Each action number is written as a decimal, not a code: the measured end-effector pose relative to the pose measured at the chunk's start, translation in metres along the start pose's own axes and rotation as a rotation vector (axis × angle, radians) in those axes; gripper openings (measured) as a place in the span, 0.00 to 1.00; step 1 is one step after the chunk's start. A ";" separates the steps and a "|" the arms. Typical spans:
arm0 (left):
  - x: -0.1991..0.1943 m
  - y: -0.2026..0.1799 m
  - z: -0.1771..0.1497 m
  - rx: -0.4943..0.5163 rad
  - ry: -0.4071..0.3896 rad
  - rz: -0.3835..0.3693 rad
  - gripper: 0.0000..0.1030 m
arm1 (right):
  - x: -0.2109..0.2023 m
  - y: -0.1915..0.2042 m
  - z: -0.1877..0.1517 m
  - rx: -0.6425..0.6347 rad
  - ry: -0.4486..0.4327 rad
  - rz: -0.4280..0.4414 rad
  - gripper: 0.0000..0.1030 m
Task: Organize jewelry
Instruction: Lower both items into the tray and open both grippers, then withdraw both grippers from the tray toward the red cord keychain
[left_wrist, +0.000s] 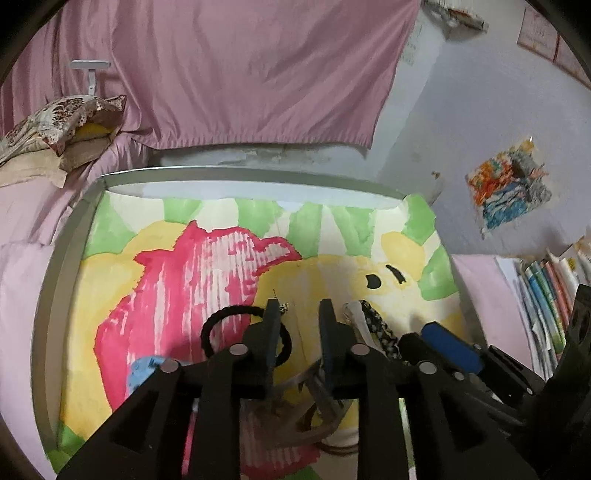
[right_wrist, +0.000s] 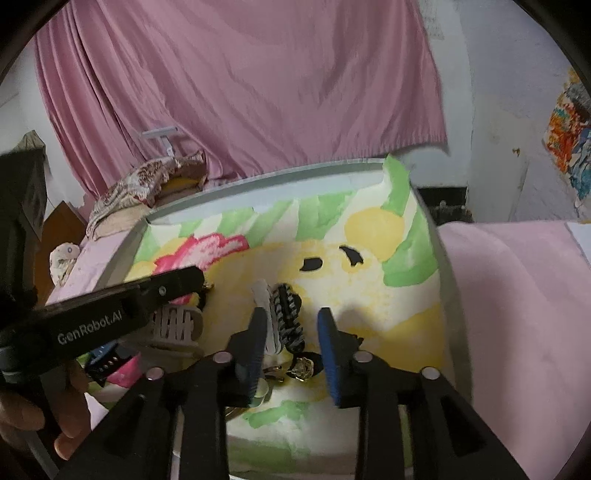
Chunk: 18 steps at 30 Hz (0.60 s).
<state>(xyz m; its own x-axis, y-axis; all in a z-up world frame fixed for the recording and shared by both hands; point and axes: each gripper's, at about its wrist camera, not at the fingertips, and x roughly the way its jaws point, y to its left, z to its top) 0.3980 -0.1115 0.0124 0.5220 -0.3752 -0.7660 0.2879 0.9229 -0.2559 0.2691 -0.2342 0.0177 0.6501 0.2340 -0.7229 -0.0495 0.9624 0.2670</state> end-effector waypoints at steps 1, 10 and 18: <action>-0.007 0.002 -0.002 -0.008 -0.023 -0.009 0.27 | -0.005 0.000 -0.001 -0.002 -0.018 -0.002 0.29; -0.076 0.011 -0.029 -0.017 -0.240 -0.012 0.55 | -0.051 0.011 -0.016 -0.015 -0.169 -0.008 0.58; -0.137 0.017 -0.074 0.021 -0.416 0.018 0.77 | -0.096 0.031 -0.038 -0.040 -0.322 -0.006 0.99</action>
<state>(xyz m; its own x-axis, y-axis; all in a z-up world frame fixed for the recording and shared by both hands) 0.2719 -0.0383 0.0700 0.8061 -0.3658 -0.4652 0.2894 0.9293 -0.2294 0.1762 -0.2219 0.0711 0.8566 0.1786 -0.4840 -0.0704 0.9699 0.2332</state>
